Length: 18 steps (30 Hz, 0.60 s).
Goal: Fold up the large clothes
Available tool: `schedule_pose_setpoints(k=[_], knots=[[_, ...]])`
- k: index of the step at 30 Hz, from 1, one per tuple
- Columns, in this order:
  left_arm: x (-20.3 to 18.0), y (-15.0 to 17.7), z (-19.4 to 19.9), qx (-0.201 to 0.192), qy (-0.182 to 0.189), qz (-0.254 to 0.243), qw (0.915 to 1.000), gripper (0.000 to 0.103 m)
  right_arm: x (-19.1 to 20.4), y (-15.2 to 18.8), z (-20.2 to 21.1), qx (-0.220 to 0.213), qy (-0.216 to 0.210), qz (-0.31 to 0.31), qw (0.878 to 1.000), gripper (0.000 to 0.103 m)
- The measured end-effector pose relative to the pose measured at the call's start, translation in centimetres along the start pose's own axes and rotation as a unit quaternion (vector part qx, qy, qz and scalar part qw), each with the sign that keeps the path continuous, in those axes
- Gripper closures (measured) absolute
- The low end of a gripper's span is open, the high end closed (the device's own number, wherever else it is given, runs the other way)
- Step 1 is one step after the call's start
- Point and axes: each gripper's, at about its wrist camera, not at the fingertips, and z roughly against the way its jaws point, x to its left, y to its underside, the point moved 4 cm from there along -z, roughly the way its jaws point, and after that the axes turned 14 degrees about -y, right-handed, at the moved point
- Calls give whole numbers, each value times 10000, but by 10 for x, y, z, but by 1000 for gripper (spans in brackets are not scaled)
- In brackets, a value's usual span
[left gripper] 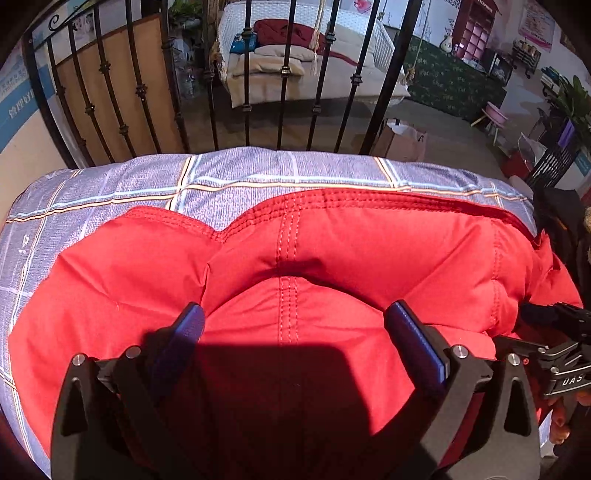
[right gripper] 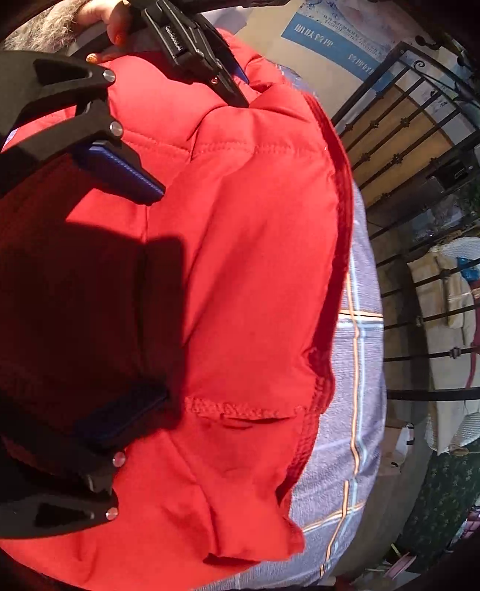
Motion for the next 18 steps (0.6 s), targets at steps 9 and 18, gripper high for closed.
schedule_pose_setpoints(k=[9,18], knots=[[-16,5,-8,-244,-516,-199,9982,4,-6,1,-23,75,257,-1,9996,4],[10,0,64,-582,4,142,9982,5,7,18,64,-1050,-179,368,9936,6]])
